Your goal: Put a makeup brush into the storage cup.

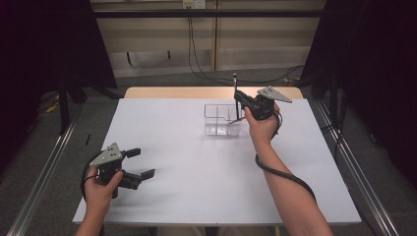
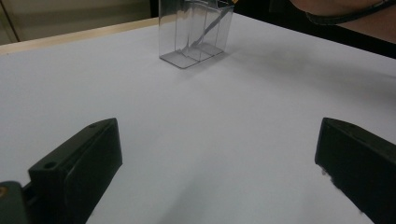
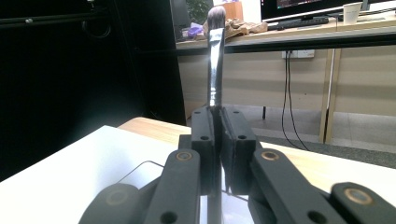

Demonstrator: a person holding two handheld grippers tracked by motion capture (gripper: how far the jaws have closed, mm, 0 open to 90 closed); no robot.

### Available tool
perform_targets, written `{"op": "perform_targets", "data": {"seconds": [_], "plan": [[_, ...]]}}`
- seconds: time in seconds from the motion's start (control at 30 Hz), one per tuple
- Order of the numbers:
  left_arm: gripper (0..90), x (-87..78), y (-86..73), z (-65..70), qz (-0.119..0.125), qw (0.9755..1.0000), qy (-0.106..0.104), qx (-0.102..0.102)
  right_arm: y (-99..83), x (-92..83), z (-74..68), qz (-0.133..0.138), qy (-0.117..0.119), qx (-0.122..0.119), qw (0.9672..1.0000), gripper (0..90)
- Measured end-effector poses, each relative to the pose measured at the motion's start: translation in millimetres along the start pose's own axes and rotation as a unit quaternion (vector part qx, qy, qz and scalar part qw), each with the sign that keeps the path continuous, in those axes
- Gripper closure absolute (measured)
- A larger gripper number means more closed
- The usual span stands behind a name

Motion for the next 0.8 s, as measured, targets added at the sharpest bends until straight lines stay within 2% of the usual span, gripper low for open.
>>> {"op": "perform_targets", "data": {"seconds": [0.8], "plan": [[0.6,0.7,0.5,0.8,-0.003,1.0000,0.002,0.002,-3.8,0.1,1.3,-0.005,0.004,-0.009,0.9999,84.7]]}}
Point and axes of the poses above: each handheld gripper's, and its own axes: x roughly forward along the jaws, y roughly out of its top, z roughly to its right, the point moved 1 cm from there along x, roughly forward along the jaws, and after that the axes turned 15 degrees about -y, right-handed, at the moved point
